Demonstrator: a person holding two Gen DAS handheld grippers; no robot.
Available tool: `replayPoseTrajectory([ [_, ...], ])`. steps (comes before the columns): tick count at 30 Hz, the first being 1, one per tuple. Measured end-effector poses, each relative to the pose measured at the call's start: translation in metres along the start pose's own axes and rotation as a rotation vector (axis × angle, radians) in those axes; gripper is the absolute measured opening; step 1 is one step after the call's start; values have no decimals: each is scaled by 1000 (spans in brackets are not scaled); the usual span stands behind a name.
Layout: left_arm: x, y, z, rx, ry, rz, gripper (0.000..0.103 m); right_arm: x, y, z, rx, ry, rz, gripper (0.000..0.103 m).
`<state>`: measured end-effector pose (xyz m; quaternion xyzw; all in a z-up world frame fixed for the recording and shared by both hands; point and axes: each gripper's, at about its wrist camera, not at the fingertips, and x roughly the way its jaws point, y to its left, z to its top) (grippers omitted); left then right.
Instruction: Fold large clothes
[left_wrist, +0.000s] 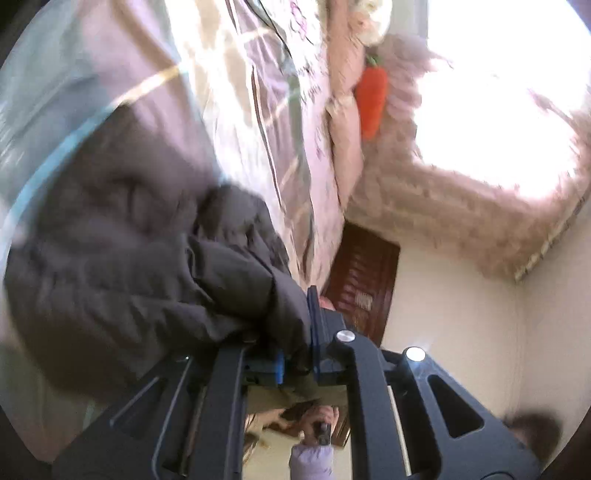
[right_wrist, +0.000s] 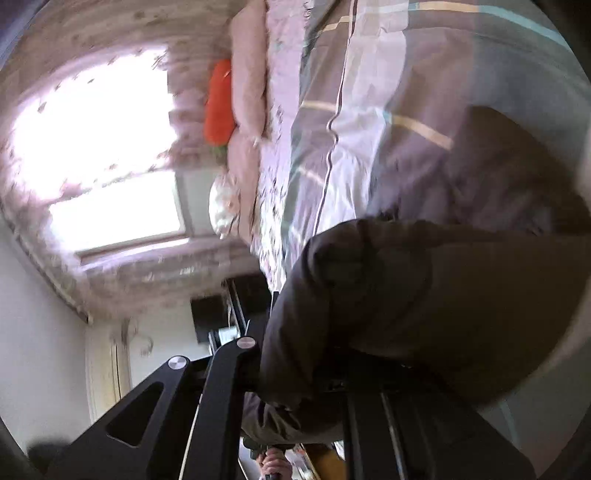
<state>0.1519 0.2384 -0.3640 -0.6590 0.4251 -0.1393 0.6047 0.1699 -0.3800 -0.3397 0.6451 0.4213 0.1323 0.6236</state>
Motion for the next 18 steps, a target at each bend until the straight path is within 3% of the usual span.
replayPoseTrajectory([
  [2,32,2,35,-68,-27,41,10,30,-3,27,8,-20,-51,9],
  [5,69,6,75,-93,-48,121,11,68,-2,56,17,-63,-147,9],
  [9,70,37,104,-152,-62,204,15,104,-32,88,95,-73,-247,12],
  [11,68,51,106,-219,-61,184,15,115,-51,95,169,-55,-240,16],
  [13,66,50,116,-239,-67,130,16,114,-58,107,216,-31,-174,22],
  [14,55,39,123,-202,-93,95,17,110,-53,114,200,-36,-151,25],
  [16,42,18,133,-115,-131,76,19,94,-33,129,118,-98,-137,40],
  [17,26,0,136,-53,-194,80,19,86,-23,136,79,-127,-138,45],
  [18,15,-12,136,-13,-261,95,22,80,-12,140,46,-149,-173,58],
])
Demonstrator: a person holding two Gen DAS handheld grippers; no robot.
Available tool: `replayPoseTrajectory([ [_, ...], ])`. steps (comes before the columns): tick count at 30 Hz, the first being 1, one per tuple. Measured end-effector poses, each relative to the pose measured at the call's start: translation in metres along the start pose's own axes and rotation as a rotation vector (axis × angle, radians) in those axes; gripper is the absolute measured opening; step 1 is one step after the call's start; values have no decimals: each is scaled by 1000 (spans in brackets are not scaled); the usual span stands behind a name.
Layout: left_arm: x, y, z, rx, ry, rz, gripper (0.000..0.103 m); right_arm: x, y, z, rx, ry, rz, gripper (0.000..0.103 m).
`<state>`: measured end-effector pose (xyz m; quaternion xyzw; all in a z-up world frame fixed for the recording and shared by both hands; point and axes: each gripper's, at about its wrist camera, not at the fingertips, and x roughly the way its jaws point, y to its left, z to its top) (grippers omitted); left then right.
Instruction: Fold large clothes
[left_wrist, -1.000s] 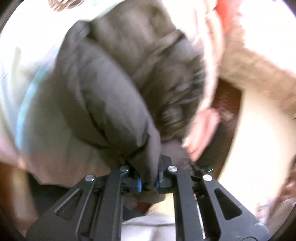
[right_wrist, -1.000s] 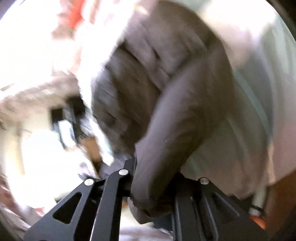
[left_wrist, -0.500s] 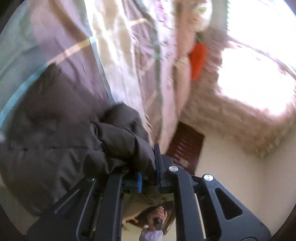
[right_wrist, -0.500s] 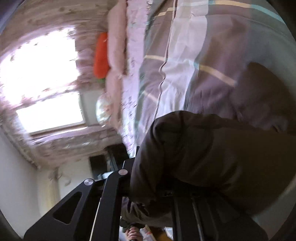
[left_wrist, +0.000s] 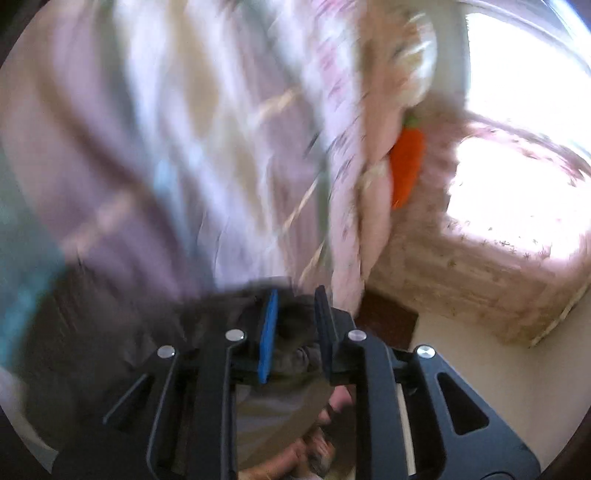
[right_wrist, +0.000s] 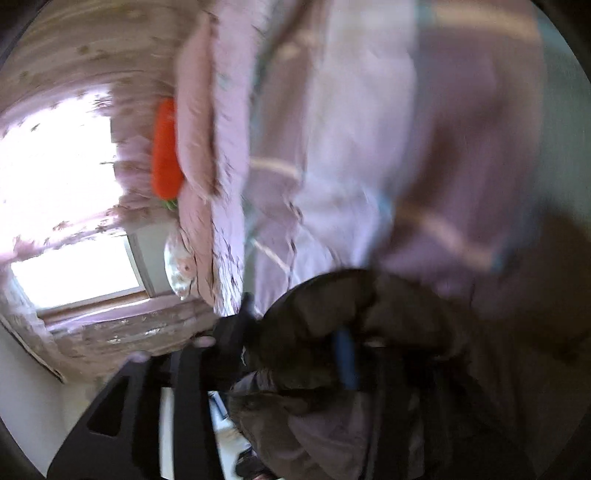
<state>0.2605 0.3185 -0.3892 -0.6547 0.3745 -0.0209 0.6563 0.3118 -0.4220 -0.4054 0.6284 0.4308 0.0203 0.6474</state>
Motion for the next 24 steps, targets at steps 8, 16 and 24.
replayPoseTrajectory([
  [8,-33,-102,-109,622,16,274,31,-53,88,-54,-506,-236,-155,78],
  [16,72,-78,-260,1004,314,474,31,48,114,-242,-1073,146,-430,75],
  [24,131,-24,-180,820,275,573,3,140,85,-246,-1155,156,-582,74],
])
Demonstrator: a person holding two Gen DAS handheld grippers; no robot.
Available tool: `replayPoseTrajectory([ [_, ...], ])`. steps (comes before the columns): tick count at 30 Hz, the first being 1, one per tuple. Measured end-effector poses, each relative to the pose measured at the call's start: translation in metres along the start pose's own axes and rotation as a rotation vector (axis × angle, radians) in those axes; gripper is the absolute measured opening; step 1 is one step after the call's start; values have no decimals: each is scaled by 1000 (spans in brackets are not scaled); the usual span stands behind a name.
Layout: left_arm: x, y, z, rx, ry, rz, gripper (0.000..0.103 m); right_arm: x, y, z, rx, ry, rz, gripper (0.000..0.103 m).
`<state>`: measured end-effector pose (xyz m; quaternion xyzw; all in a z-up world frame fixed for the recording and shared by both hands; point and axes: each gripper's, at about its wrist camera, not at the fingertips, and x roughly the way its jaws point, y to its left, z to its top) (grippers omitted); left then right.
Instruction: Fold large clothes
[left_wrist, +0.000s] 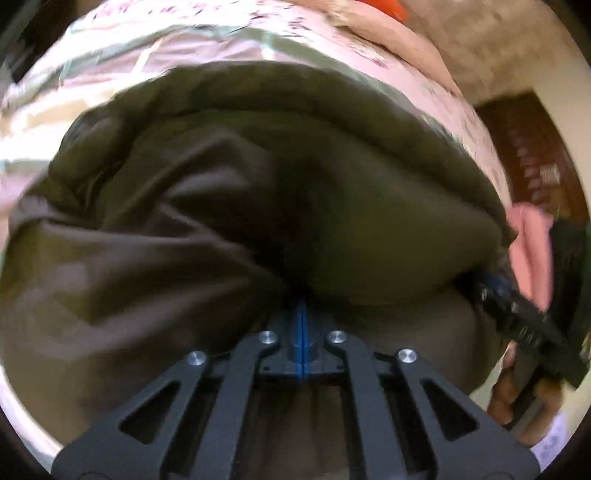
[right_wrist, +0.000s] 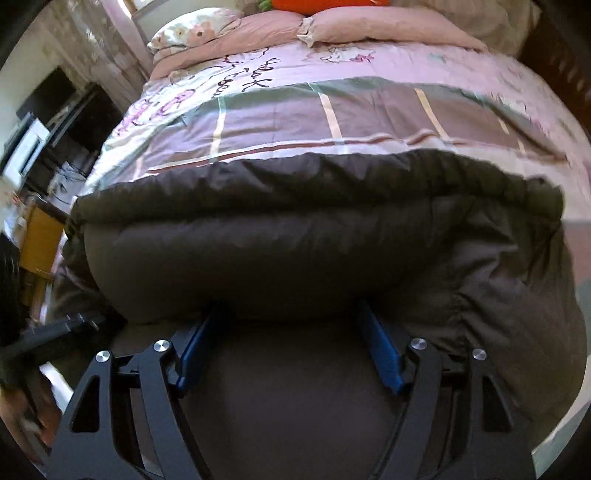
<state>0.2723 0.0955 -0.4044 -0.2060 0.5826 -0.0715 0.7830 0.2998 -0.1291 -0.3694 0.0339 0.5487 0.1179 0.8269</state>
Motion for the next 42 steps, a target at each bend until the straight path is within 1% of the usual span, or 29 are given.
replayPoseTrajectory([
  [2,2,6,14,28,-39,101,3,6,0,9,-40,-26,-28,74],
  [3,1,8,18,49,-61,173,3,7,-7,16,-39,-47,-35,74],
  [4,1,12,21,54,-76,228,3,4,-15,19,-22,-58,-47,74],
  [6,0,30,28,18,-81,287,3,3,-48,28,66,-73,-86,74],
  [7,-1,43,31,-14,-80,321,3,2,-75,33,132,-83,-132,74],
  [8,-3,59,34,-41,-83,364,3,2,-105,37,197,-88,-215,74],
  [9,-8,71,36,-59,-83,387,3,4,-138,38,267,-77,-296,74],
  [11,-13,100,36,-89,-76,460,3,7,-198,31,398,-21,-386,75],
  [12,-17,110,36,-106,-78,480,3,5,-227,24,455,12,-452,75],
  [13,-27,124,35,-144,-88,496,3,-2,-244,18,486,12,-489,75],
  [14,-40,134,33,-184,-110,479,3,-14,-257,13,512,-14,-501,74],
  [16,-65,135,29,-197,-164,467,11,-42,-260,7,519,-102,-468,74],
  [17,-74,129,28,-185,-187,458,17,-57,-251,7,498,-150,-411,74],
  [18,-87,119,22,-164,-217,421,21,-70,-233,7,465,-183,-357,74],
  [19,-97,107,16,-141,-232,381,23,-77,-217,7,434,-194,-313,74],
  [20,-102,99,11,-122,-234,361,24,-83,-189,9,380,-198,-240,75],
  [22,-109,78,-5,-89,-228,330,28,-82,-125,14,255,-162,-109,75],
  [24,-111,71,-23,-107,-215,291,37,-74,-61,21,114,-105,4,75],
  [27,-110,85,-49,-195,-206,284,39,-58,59,34,-127,-36,197,74],
  [29,-109,99,-58,-237,-201,301,41,-44,116,45,-222,18,270,75],
  [31,-110,121,-70,-278,-193,309,46,-28,171,56,-353,44,242,75],
  [32,-110,127,-73,-293,-181,294,49,-17,199,61,-436,53,196,75],
  [33,-108,137,-77,-313,-160,252,50,-8,219,64,-495,70,173,81],
  [34,-106,144,-82,-327,-144,211,51,7,242,66,-573,115,153,84],
  [37,-99,157,-93,-347,-119,136,53,51,294,54,-809,196,2,84],
  [39,-93,161,-98,-353,-104,98,53,86,314,44,-897,264,-99,84],
  [40,-90,163,-101,-354,-93,83,53,101,310,44,-898,299,-118,73],
  [41,-87,165,-104,-351,-86,73,53,109,313,43,-886,337,-110,57],
  [42,-85,167,-107,-352,-80,61,53,118,313,45,-848,385,-98,16],
])
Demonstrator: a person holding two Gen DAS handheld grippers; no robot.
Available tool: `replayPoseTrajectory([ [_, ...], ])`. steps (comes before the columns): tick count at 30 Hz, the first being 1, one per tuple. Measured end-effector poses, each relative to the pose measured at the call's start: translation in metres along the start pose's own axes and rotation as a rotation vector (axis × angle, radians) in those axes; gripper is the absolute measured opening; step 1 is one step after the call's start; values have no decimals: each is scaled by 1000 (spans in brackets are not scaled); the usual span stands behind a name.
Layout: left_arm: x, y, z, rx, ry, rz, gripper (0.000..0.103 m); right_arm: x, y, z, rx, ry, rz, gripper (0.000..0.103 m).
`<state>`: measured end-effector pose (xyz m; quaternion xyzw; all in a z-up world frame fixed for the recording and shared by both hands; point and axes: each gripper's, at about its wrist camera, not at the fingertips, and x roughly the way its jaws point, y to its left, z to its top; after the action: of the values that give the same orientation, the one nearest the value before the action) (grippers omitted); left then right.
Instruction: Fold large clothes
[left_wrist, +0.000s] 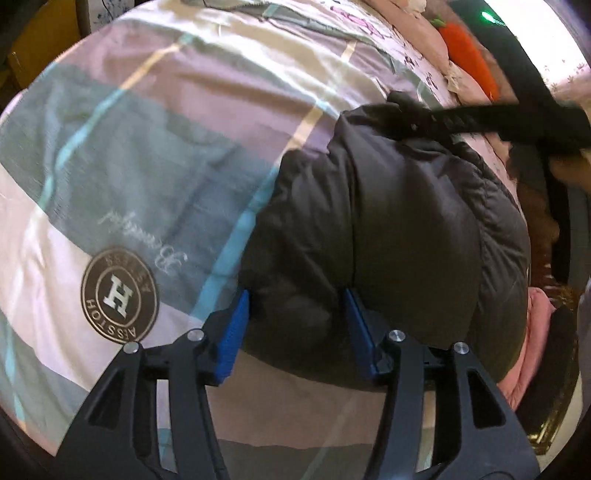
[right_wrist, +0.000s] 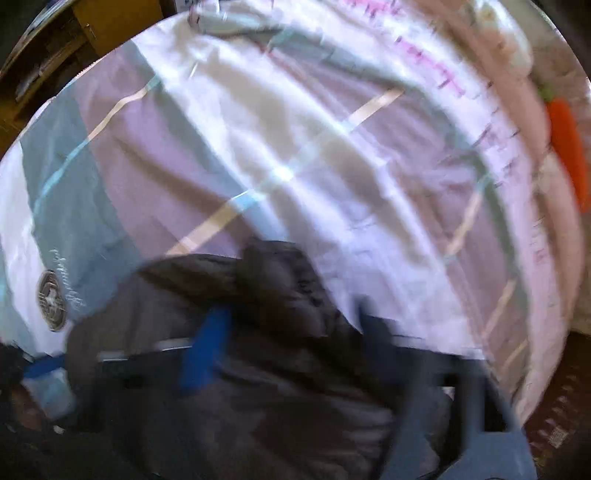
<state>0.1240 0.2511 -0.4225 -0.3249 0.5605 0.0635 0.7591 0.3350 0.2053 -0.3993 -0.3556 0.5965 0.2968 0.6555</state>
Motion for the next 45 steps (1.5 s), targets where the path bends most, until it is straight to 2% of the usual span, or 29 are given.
replayPoseTrajectory([
  [1,1,4,-1,-7,7,-13,53,2,-2,1,26,21,11,9],
  [3,5,10,-4,-25,28,-38,54,1,-3,9,55,-6,-26,6],
  [4,9,13,-7,-30,46,-44,54,-1,-6,14,86,-29,-48,5],
  [7,17,17,-17,-38,76,-58,54,-1,-20,26,223,-84,-45,5],
  [11,24,15,-25,-24,99,-63,53,13,-24,27,276,-144,-92,6],
  [12,25,13,-26,-20,108,-61,52,13,-25,24,286,-155,-86,11],
  [14,20,12,-27,-12,109,-62,51,6,-31,15,299,-186,-103,34],
  [15,14,11,-28,-4,96,-61,51,-9,-36,6,309,-242,-147,59],
  [16,9,8,-28,6,81,-53,51,-25,-39,-5,318,-300,-167,72],
  [18,-5,1,-29,30,46,-35,51,-68,-53,-38,358,-453,-182,75],
  [19,-10,-3,-29,42,29,-34,51,-82,-60,-55,383,-476,-136,75],
  [21,-24,-18,-29,80,-13,-33,51,-92,-71,-92,427,-438,72,73],
  [22,-27,-27,-30,102,-25,-33,51,-89,-73,-106,444,-406,141,63],
  [23,-27,-37,-31,133,-26,-28,51,-78,-73,-122,456,-346,195,57],
  [25,-15,-54,-33,178,3,-6,51,-52,-72,-136,457,-246,179,43],
  [27,5,-64,-35,200,51,24,51,-26,-76,-136,475,-222,152,39],
  [30,26,-74,-44,223,79,71,51,-21,-84,-124,527,-265,93,38],
  [32,24,-79,-48,215,85,95,51,-49,-102,-132,630,-401,116,40],
  [33,21,-83,-50,211,86,96,51,-72,-114,-150,694,-502,167,45],
  [34,11,-90,-52,209,77,97,52,-86,-122,-167,724,-555,194,64],
  [36,-9,-108,-53,236,33,115,61,-112,-138,-211,761,-627,195,83],
  [38,-30,-139,-52,280,-37,124,71,-131,-159,-279,800,-637,126,83],
  [39,-36,-153,-52,292,-57,111,73,-135,-168,-315,842,-625,82,83],
  [41,-43,-194,-47,337,-74,38,75,-136,-187,-382,948,-603,22,83],
  [43,-40,-237,-46,415,-70,7,76,-124,-208,-465,1112,-553,15,85],
  [45,-28,-289,-50,521,-55,14,76,-98,-224,-543,1296,-474,53,85],
])
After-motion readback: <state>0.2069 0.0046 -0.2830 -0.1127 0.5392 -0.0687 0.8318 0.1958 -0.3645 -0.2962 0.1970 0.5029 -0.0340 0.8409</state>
